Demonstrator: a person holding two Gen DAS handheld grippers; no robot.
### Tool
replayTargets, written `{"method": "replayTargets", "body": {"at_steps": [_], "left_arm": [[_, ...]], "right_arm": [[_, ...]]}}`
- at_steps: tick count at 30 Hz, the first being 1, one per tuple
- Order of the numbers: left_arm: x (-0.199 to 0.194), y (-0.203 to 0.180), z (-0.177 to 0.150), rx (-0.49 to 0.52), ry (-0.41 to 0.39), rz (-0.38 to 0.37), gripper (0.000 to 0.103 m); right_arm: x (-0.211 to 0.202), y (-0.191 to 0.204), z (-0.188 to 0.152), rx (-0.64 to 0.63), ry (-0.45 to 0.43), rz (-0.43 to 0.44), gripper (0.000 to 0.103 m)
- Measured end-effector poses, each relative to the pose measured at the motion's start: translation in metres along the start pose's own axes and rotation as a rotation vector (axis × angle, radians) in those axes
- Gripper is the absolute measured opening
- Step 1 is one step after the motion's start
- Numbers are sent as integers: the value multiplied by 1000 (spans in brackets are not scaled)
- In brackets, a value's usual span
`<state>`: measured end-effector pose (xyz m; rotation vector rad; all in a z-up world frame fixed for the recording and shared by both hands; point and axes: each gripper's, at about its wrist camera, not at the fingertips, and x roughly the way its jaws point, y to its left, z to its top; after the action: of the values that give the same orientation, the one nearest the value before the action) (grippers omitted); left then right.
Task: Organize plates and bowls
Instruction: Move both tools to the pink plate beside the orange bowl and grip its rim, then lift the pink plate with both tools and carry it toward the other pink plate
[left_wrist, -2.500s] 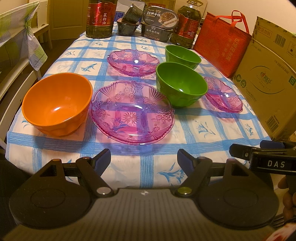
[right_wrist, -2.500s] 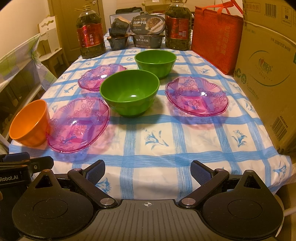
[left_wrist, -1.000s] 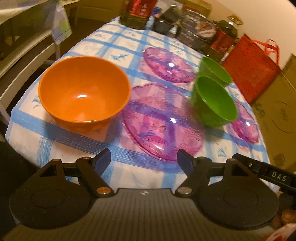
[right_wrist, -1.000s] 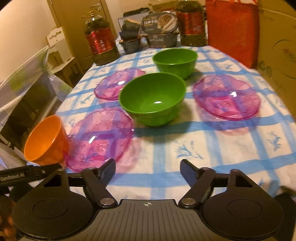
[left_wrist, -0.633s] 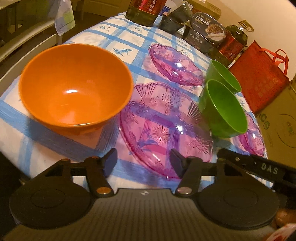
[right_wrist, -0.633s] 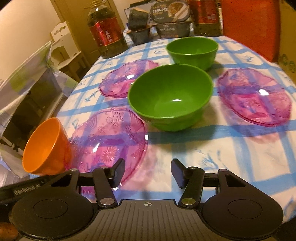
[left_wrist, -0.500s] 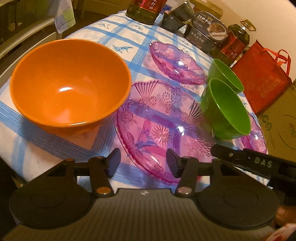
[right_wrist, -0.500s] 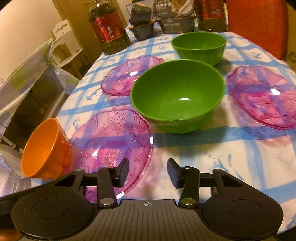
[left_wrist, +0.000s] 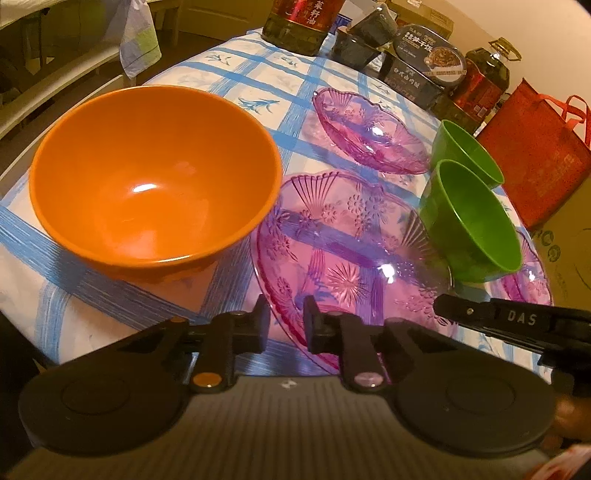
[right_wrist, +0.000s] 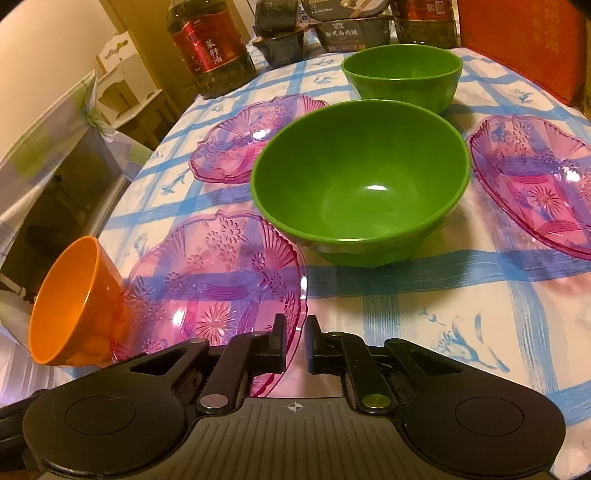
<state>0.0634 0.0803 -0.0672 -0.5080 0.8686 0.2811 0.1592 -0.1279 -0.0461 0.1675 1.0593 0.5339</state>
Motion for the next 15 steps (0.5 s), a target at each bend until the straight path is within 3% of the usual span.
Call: {"method": "replayTargets", "body": {"at_steps": [15], "left_arm": [[-40,-11,-11,73,3,-61,15]], "right_arm": [[-56,0,-31,62,-32,-10,10]]}}
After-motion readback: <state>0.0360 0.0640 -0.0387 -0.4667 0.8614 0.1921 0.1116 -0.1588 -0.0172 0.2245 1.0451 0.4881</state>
